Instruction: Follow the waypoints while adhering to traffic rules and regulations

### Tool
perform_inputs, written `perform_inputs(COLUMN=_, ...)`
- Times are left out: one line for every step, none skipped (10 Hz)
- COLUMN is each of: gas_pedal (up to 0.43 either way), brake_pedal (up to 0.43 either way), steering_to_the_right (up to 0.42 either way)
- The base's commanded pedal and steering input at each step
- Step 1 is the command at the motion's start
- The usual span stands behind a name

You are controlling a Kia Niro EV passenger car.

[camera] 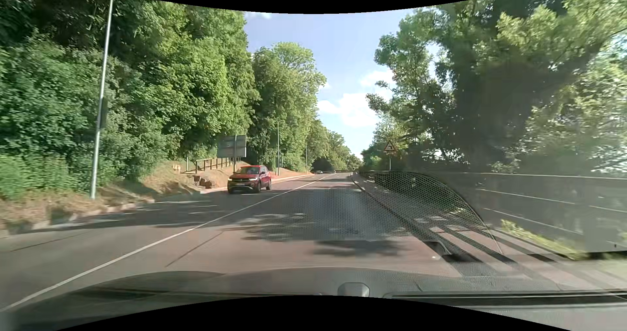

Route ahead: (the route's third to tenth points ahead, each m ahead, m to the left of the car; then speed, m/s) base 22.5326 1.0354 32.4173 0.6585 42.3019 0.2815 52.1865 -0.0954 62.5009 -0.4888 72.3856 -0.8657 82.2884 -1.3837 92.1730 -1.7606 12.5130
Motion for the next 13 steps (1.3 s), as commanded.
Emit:
perform_inputs(gas_pedal=0.189, brake_pedal=0.006, steering_to_the_right=0.004)
perform_inputs(gas_pedal=0.189, brake_pedal=0.006, steering_to_the_right=0.004)
perform_inputs(gas_pedal=0.189, brake_pedal=0.006, steering_to_the_right=0.005)
perform_inputs(gas_pedal=0.189, brake_pedal=0.006, steering_to_the_right=0.005)
perform_inputs(gas_pedal=0.189, brake_pedal=0.006, steering_to_the_right=0.005)
perform_inputs(gas_pedal=0.189, brake_pedal=0.006, steering_to_the_right=0.005)
perform_inputs(gas_pedal=0.189, brake_pedal=0.006, steering_to_the_right=0.006)
perform_inputs(gas_pedal=0.189, brake_pedal=0.006, steering_to_the_right=0.006)
perform_inputs(gas_pedal=0.189, brake_pedal=0.006, steering_to_the_right=0.006)
perform_inputs(gas_pedal=0.189, brake_pedal=0.006, steering_to_the_right=0.006)
perform_inputs(gas_pedal=0.189, brake_pedal=0.006, steering_to_the_right=0.004)
perform_inputs(gas_pedal=0.189, brake_pedal=0.006, steering_to_the_right=0.004)
perform_inputs(gas_pedal=0.150, brake_pedal=0.006, steering_to_the_right=0.005)
